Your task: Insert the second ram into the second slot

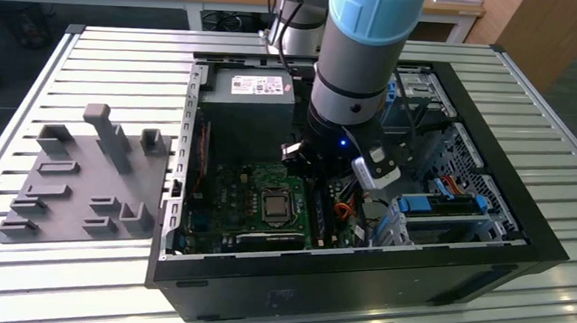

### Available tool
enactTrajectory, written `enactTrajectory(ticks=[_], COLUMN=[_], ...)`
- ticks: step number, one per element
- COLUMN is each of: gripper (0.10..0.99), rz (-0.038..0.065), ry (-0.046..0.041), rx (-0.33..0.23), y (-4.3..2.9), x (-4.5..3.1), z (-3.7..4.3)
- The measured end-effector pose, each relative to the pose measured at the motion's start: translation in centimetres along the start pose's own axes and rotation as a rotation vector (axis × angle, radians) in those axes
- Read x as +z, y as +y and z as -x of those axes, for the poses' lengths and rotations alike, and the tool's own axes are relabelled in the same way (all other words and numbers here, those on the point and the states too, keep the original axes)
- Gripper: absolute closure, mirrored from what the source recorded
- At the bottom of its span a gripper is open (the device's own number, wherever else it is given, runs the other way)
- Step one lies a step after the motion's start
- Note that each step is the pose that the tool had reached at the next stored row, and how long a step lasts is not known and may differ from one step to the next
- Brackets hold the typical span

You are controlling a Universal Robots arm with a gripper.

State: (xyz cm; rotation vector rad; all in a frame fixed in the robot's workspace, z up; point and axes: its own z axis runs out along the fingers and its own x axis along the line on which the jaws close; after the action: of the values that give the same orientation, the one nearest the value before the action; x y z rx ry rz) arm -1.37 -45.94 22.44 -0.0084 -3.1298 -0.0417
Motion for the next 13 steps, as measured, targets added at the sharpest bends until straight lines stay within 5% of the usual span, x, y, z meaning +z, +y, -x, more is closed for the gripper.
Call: enactTrajectory(ticks=[13], gripper=[0.949], rz=[0.000], ry=[0.0000], rx=[0.000], y=[0.21], x=[0.45], z=[-0.02])
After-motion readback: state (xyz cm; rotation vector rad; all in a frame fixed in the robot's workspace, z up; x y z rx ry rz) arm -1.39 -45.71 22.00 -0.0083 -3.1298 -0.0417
